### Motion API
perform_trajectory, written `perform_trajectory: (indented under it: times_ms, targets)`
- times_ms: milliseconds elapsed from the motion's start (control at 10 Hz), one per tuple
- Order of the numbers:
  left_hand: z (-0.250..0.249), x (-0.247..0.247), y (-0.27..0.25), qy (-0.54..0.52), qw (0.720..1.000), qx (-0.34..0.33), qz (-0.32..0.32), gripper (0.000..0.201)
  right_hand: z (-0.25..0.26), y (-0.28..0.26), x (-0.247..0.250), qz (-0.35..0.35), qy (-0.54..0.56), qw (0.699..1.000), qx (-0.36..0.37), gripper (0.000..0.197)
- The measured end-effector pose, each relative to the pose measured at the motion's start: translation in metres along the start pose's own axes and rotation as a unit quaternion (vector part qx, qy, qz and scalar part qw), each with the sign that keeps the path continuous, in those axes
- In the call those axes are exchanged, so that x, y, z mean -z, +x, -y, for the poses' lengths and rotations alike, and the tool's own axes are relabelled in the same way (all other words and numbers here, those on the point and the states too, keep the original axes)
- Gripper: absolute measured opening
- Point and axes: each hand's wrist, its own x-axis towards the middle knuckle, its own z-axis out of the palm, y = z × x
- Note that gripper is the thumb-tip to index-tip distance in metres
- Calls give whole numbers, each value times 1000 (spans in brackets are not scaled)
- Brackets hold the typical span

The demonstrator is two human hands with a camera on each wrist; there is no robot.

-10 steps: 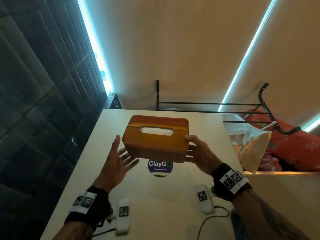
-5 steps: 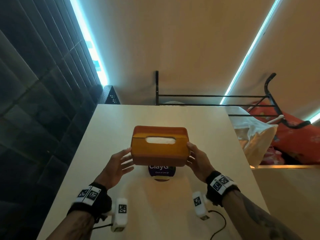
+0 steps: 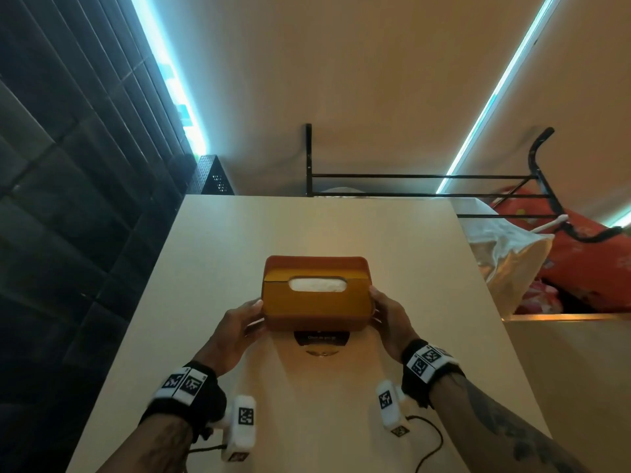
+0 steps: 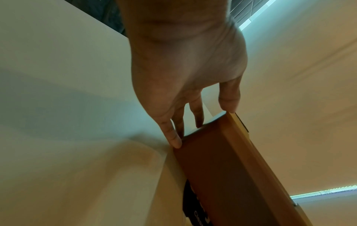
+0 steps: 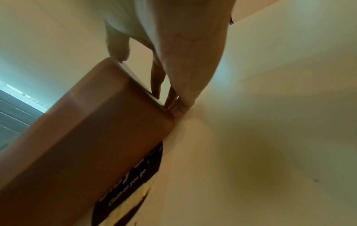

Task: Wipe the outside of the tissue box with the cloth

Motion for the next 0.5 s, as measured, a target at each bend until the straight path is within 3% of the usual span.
perform_trajectory:
  times_ms: [300,500]
  targets:
    - [3,2,8,24,1000,9,-9,38,2,-4,0,-15,25,999,-17,41]
    - [9,2,-11,15,997,7,-73,42,-3,-11,7,-67,-74,994,31,50]
